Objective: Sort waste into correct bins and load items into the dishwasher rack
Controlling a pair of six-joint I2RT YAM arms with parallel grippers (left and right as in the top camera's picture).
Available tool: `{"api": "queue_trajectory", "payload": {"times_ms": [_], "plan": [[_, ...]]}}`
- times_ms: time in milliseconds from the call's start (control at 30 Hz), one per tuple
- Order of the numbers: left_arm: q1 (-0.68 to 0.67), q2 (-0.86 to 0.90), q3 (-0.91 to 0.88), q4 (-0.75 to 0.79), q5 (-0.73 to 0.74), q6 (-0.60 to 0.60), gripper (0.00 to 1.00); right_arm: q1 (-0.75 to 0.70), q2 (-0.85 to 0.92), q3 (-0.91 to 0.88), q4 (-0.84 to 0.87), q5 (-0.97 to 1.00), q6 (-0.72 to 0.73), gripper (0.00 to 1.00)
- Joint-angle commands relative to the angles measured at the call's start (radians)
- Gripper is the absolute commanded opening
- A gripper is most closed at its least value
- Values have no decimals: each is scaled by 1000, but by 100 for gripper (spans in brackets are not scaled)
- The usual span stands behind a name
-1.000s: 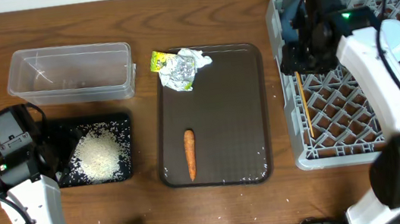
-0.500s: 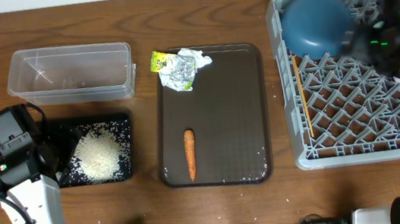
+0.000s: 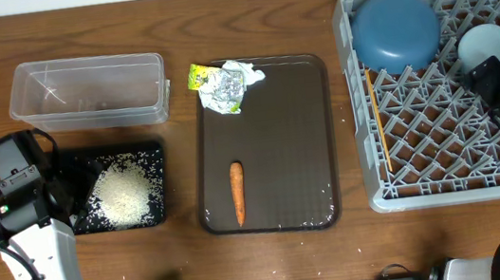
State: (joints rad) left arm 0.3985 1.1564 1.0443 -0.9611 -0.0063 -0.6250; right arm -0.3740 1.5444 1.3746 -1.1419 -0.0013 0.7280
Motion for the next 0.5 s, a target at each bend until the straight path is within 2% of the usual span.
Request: {"api": "queue_trajectory", "payload": {"times_ms": [0,133,267,367,467], "plan": [[4,2,17,0,-5,-2,96,-11,3,-5,-2,-14,23,99],[4,2,17,5,14,-22,96,-12,3,-5,-2,-14,23,99],[4,2,17,-90,327,-51,96,-12,3,-5,-2,-14,23,99],[1,2,17,-172,594,-19,96,-12,3,-5,-2,-14,23,99],[-45,2,17,-135,717,51,96,-12,3,-5,-2,-14,23,99]]}}
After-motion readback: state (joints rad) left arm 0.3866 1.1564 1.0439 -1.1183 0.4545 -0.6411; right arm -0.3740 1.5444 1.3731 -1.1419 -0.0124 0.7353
